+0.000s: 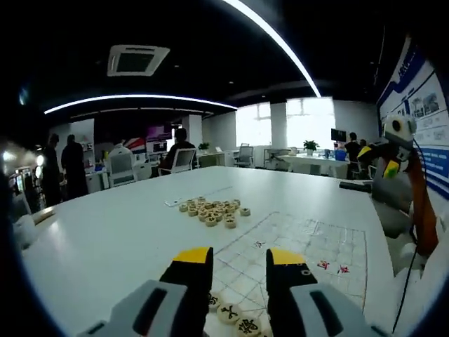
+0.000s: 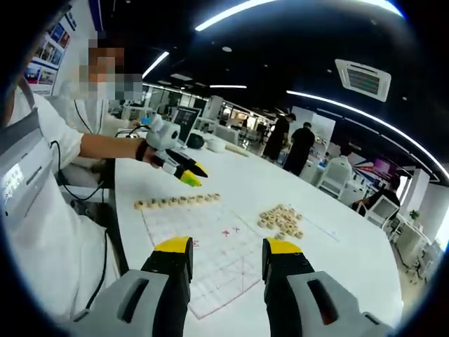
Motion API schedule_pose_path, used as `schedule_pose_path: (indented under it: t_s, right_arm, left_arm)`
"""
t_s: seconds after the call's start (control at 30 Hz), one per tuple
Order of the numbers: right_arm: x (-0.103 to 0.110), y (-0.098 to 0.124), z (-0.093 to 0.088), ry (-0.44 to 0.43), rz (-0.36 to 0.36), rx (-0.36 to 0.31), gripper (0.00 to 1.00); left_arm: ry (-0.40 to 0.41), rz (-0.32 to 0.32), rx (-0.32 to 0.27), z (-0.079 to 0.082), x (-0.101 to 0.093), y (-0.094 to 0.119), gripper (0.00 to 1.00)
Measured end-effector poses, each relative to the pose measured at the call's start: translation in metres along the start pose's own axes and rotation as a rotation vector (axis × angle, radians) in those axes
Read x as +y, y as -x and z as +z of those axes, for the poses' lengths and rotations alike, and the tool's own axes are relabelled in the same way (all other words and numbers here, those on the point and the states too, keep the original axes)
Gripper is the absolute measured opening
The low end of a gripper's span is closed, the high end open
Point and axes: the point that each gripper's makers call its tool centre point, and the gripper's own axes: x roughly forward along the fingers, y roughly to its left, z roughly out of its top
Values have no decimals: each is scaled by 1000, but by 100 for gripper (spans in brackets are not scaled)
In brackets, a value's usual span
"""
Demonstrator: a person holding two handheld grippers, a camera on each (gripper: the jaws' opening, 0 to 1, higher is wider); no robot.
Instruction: Pick up the chess pieces one by one and place each piece onto its starting position on the chessboard, setting the pieces on their correct points until all the chess pieces are arranged in the starting layout
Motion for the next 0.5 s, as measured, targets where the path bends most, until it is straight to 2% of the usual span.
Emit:
schedule_pose_path:
  t_s: [0.2,0.5]
  right_arm:
    - [-2,0,-2,-3,-4,2,40]
    - [-7,4,-3,-9,-15,-5,40]
  left_arm:
    - [-26,-22,43,4,2,-39,32]
    - [10,-22,75,12,9,-84,32]
